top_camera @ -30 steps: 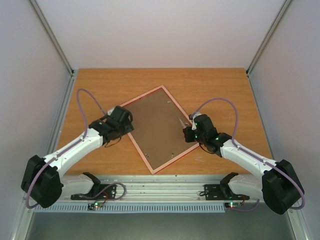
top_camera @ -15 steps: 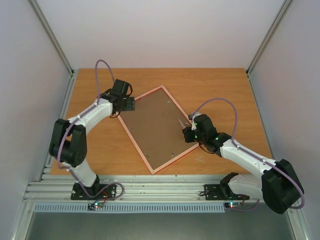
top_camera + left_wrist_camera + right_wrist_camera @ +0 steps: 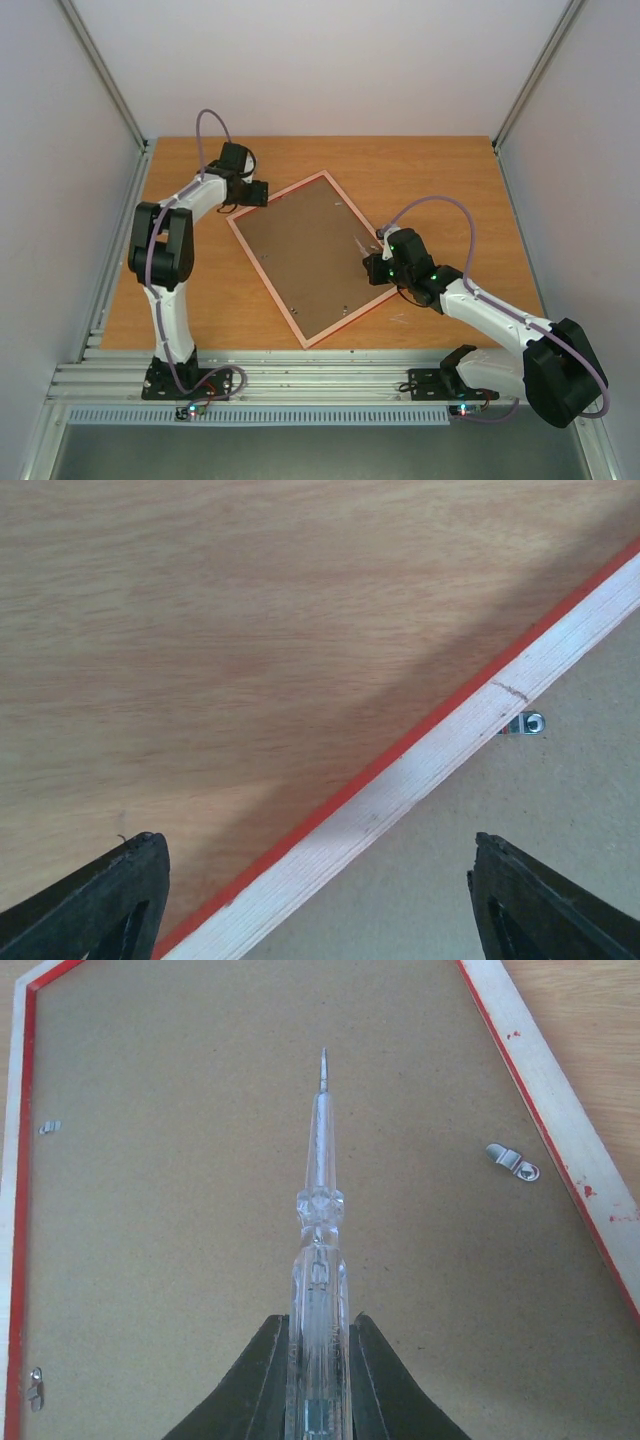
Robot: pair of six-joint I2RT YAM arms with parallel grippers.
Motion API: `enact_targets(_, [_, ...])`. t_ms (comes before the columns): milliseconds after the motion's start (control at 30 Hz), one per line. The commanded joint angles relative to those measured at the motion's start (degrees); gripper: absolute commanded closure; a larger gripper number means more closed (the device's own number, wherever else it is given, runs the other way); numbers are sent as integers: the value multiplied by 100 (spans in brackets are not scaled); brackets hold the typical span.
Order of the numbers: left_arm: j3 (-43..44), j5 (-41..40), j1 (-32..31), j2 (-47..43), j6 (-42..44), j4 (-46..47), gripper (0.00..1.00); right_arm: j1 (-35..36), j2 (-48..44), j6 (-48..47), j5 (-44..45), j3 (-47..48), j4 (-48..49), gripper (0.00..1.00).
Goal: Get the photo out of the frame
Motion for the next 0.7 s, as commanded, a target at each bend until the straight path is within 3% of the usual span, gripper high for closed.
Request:
enact_targets(0, [412, 337, -20, 430, 267, -115, 18, -28, 2, 53, -76, -44, 127, 99])
enact_targets(267, [831, 408, -20, 852, 184, -536, 23, -29, 65, 59, -119, -27, 128, 99])
enact_targets(667, [935, 171, -20, 1083, -242, -993, 38, -33, 71, 60, -122, -21, 119, 99])
